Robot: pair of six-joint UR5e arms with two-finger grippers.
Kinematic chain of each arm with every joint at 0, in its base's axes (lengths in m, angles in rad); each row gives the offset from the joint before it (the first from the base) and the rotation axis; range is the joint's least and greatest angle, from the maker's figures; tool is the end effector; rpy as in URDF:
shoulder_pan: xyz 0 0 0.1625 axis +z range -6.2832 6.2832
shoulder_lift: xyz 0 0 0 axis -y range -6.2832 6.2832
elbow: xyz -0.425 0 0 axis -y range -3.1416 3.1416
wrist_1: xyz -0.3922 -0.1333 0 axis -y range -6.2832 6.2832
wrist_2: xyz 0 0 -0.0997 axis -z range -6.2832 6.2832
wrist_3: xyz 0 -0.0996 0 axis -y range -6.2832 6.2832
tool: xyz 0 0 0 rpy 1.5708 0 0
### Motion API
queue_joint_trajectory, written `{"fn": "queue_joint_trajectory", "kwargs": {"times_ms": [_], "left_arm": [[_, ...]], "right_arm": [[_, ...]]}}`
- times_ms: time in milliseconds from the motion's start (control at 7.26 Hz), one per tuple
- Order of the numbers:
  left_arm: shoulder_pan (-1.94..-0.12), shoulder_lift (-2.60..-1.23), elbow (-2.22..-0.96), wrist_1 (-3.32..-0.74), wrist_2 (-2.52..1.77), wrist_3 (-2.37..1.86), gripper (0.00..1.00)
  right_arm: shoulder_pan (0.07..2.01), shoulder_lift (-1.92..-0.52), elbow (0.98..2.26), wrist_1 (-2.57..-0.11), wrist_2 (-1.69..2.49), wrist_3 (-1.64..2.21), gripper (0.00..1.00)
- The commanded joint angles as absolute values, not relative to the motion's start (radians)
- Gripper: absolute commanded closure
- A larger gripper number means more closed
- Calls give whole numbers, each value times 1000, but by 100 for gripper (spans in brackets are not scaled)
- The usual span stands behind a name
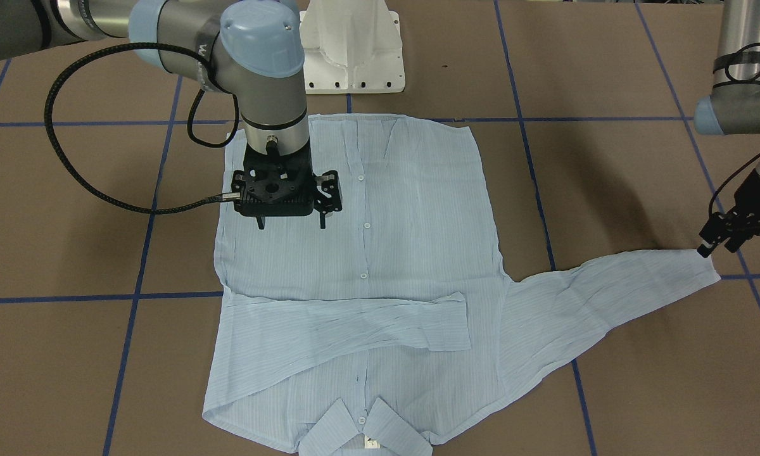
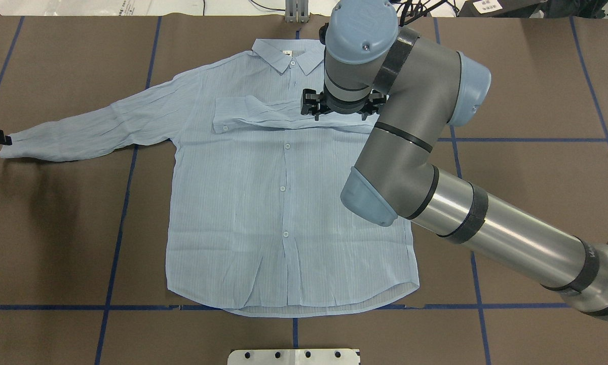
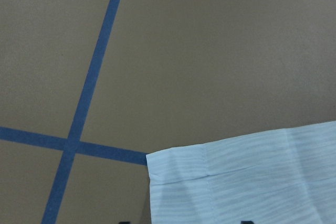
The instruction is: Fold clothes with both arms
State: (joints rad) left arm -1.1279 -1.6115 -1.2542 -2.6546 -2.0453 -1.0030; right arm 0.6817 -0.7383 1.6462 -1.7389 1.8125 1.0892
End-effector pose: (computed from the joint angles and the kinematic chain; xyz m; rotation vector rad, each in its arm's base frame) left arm 0.1468 -0.5143 0.6831 0.2986 0.8631 -0.3293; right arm -0.4703 -0.5226 0.1436 0.2118 -0.7418 0.1007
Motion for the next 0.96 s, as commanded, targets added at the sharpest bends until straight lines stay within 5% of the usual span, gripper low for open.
{"fn": "queue_joint_trajectory", "kwargs": {"times_ms": [0, 551, 827], "left_arm": [[-1126, -1623, -1236, -2652, -2020, -1002, 35], [-1094, -1623, -1218, -2655, -2020, -1003, 37], [-1092, -1623, -1218, -2655, -2020, -1003, 51]], "right_arm": [[678, -741, 1646, -1733, 1809, 1091, 0], [675, -747, 1638, -1692, 1809, 1095, 0], [675, -747, 1641, -1692, 1807, 1097, 0]]}}
